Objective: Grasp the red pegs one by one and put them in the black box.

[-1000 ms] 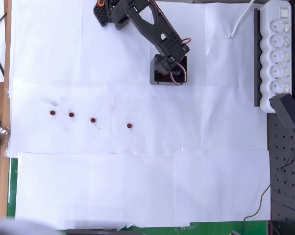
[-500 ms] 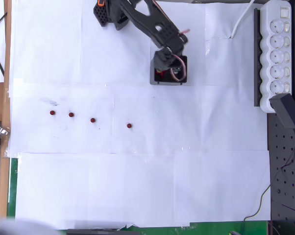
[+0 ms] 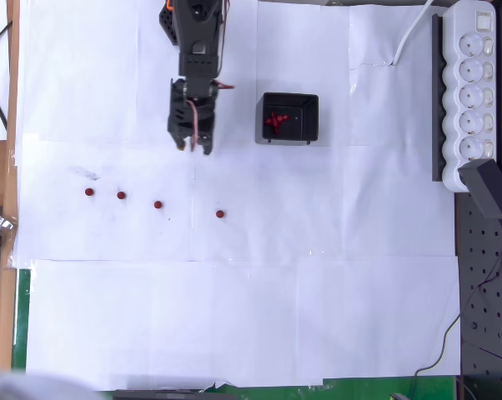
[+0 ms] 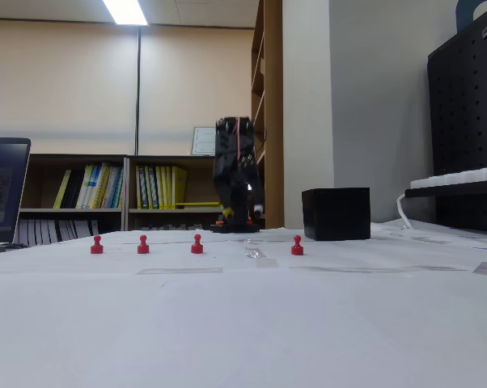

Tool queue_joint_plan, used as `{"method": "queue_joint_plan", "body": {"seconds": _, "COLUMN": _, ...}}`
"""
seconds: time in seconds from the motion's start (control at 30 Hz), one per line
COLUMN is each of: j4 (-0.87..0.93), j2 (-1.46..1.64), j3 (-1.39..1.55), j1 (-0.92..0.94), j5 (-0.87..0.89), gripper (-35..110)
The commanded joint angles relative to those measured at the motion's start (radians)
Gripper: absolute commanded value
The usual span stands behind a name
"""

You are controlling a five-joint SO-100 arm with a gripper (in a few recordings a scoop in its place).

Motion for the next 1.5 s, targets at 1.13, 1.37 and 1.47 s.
{"method": "queue_joint_plan", "body": {"seconds": 1.13, "j4": -0.9, "j2": 0.713, "j3": 0.252, "j1": -0.172, "j5": 0.227, "gripper": 19}}
{"method": "queue_joint_plan", "body": {"seconds": 1.37, "j4": -0.928, "j2": 0.765, "j3": 0.305, "j1": -0.198, "j5": 0.23, "gripper": 19}}
{"method": "queue_joint_plan", "body": {"seconds": 1.47, "j4": -0.95, "j2": 0.79, "j3": 0.319, "j1": -0.206, "j5": 0.23, "gripper": 19}}
